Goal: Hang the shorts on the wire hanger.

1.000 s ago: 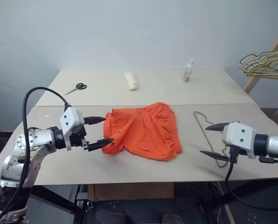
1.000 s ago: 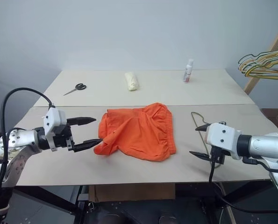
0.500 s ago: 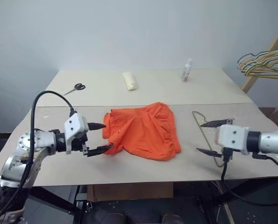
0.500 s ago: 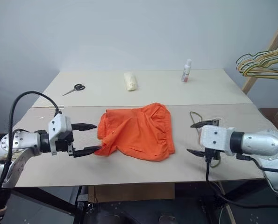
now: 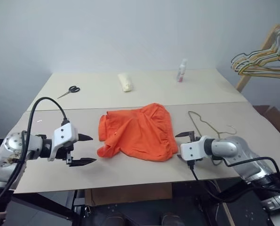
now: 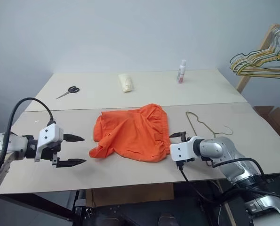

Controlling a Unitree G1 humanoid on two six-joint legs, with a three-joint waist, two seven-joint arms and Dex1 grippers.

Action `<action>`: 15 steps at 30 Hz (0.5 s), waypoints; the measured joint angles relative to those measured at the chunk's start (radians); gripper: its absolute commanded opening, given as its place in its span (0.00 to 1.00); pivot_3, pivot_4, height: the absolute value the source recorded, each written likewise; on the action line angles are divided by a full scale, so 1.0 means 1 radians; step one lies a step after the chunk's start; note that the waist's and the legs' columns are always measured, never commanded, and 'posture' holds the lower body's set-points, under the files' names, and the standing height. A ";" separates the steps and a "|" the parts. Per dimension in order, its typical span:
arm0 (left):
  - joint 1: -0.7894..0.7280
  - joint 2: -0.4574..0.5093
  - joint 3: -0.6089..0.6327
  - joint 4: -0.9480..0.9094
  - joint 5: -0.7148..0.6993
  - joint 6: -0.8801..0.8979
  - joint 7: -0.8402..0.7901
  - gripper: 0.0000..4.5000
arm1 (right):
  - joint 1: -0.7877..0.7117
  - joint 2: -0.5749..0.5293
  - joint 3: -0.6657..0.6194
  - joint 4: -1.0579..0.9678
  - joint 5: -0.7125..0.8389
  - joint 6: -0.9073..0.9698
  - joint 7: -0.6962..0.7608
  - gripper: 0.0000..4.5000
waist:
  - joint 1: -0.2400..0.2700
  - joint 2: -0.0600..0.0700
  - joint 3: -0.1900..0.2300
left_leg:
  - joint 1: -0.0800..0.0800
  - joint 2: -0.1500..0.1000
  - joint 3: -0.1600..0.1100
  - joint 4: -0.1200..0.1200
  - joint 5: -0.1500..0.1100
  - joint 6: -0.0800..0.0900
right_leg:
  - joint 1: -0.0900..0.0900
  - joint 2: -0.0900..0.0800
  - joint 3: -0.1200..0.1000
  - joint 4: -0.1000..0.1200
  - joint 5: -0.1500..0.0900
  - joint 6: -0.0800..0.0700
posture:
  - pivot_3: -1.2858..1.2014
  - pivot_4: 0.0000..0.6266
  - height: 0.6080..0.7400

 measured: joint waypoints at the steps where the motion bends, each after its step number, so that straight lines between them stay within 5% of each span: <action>1: 0.015 0.005 0.007 0.000 -0.001 0.000 -0.002 1.00 | -0.009 0.004 0.003 0.014 -0.005 -0.015 -0.003 1.00 | 0.000 0.000 0.000 | 0.000 0.000 0.000 0.000 0.000 0.000 | 0.000 0.000 0.000 0.000 0.000 0.000 | 0.54 0.00 1.00; 6: 0.057 0.012 0.042 0.000 -0.002 0.001 0.000 1.00 | -0.051 0.056 0.016 0.090 -0.008 -0.059 -0.016 1.00 | 0.001 -0.001 0.000 | 0.002 0.001 -0.001 0.000 0.000 0.000 | 0.002 0.001 0.000 0.001 0.000 0.000 | 0.55 0.00 1.00; 9: 0.057 0.012 0.044 0.007 -0.001 -0.001 0.006 1.00 | -0.076 0.082 0.025 0.122 -0.015 -0.062 -0.015 0.88 | 0.002 -0.001 0.000 | 0.002 0.001 -0.001 0.000 0.000 0.000 | 0.001 0.001 0.000 0.001 0.000 0.000 | 0.55 0.00 1.00; 15: 0.033 -0.037 0.010 0.070 0.012 -0.014 0.012 1.00 | -0.086 0.083 0.047 0.161 -0.018 -0.085 0.009 0.40 | 0.009 -0.001 0.000 | 0.002 0.000 -0.001 0.000 0.000 0.000 | 0.001 0.000 0.000 0.002 0.000 -0.001 | 0.55 0.00 1.00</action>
